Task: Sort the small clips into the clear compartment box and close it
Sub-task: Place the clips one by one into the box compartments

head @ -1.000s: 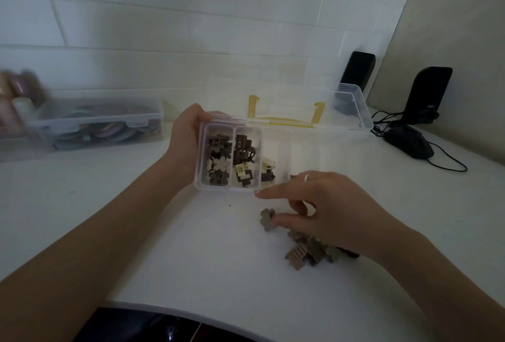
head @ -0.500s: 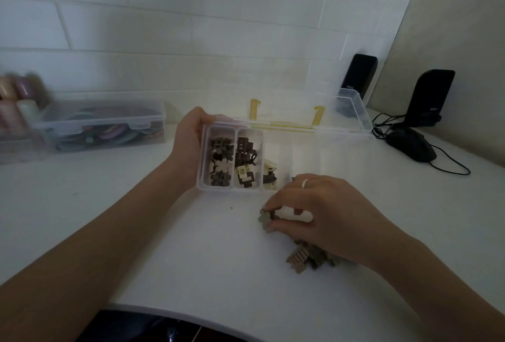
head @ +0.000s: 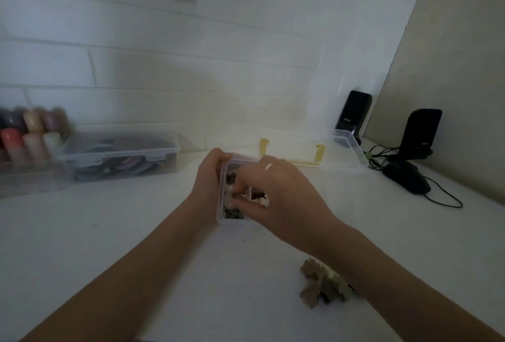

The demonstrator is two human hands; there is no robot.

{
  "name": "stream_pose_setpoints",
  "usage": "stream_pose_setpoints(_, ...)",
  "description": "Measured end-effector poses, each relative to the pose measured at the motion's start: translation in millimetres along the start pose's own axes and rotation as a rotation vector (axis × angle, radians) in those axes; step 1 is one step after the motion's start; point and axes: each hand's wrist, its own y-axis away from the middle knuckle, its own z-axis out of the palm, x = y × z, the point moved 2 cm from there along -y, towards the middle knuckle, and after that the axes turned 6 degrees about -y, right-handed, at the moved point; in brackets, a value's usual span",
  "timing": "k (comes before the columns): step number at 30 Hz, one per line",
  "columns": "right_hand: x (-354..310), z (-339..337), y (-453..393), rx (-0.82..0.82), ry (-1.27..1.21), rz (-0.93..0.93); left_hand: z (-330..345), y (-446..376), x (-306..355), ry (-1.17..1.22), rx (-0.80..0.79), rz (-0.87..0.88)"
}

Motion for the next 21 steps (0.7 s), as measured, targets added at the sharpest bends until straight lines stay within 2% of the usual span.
stream_pose_setpoints(2,8,21,3,-0.132,0.079,-0.039,3,4,0,0.02,-0.044,-0.045)
stream_pose_setpoints(4,16,25,7,-0.179,0.052,-0.008,3,5,1,0.028,-0.072,-0.042)
stream_pose_setpoints(8,18,4,12,-0.104,-0.137,0.073,7,10,4,0.015,-0.104,-0.015)
stream_pose_setpoints(10,21,-18,19,-0.04,-0.235,0.166,6,9,3,-0.006,-0.095,-0.013)
stream_pose_setpoints(12,26,-41,31,-0.05,-0.28,0.267,2,5,1,-0.079,-0.062,0.027)
stream_pose_setpoints(16,51,-69,62,-0.273,-0.508,0.52,2,4,1,-0.115,-0.083,0.077)
stream_pose_setpoints(19,55,-64,81,-0.427,-0.495,0.564,3,7,3,-0.115,-0.065,0.114)
stream_pose_setpoints(21,53,-56,86,-0.473,-0.487,0.568,2,5,3,-0.134,-0.029,0.113)
